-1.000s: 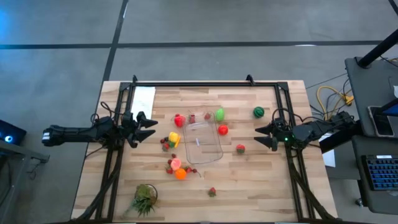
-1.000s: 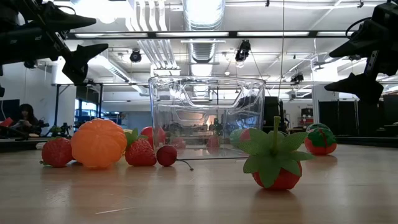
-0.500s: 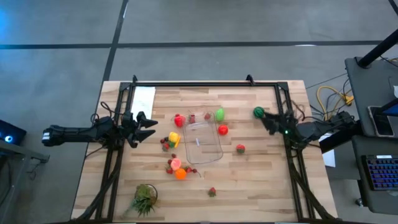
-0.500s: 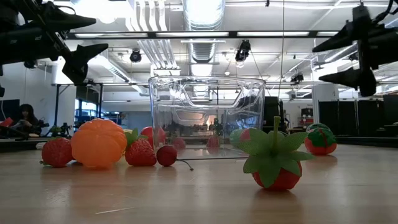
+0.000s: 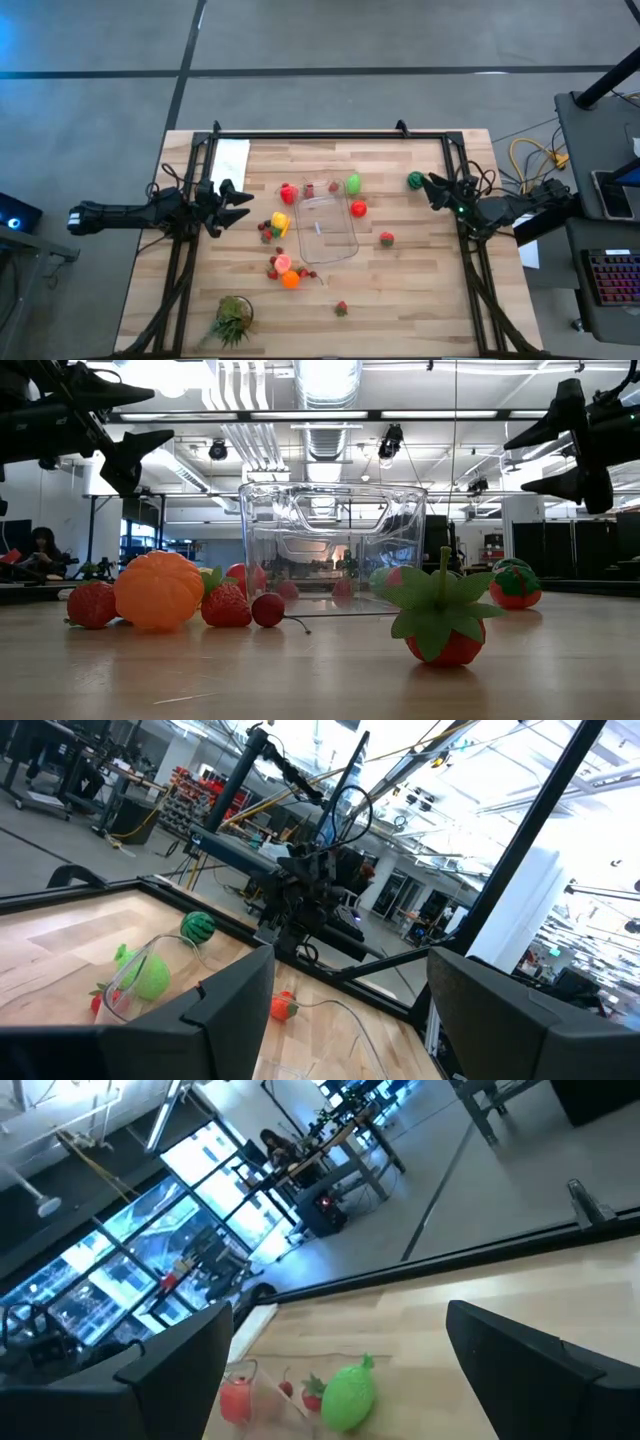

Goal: Pick and placing Produce into tupperware
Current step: Put the watermelon into the transparent bin

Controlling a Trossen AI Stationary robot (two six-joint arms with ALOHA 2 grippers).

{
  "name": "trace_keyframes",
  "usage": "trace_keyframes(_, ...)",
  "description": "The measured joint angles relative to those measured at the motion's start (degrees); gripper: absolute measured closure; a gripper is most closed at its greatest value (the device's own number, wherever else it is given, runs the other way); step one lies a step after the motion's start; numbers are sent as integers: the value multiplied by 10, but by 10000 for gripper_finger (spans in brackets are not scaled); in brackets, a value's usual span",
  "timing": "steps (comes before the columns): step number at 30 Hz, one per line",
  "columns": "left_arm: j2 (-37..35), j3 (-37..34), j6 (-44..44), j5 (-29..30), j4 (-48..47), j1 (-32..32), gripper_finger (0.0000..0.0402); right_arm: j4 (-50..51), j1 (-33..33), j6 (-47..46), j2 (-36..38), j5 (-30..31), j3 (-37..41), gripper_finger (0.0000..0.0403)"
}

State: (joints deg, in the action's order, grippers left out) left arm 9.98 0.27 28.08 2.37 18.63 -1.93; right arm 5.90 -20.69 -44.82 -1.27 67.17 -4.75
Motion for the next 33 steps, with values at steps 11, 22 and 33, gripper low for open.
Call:
trace_keyframes(11,0,0,0,0,2,0,152,-415,3,146,-121,-158,-15,44)
trace_keyframes(22,0,0,-4,114,4,0,152,-234,10,161,-299,-99,-171,44)
trace_keyframes(33,0,0,-3,156,148,0,152,210,97,-6,-450,-243,-378,44)
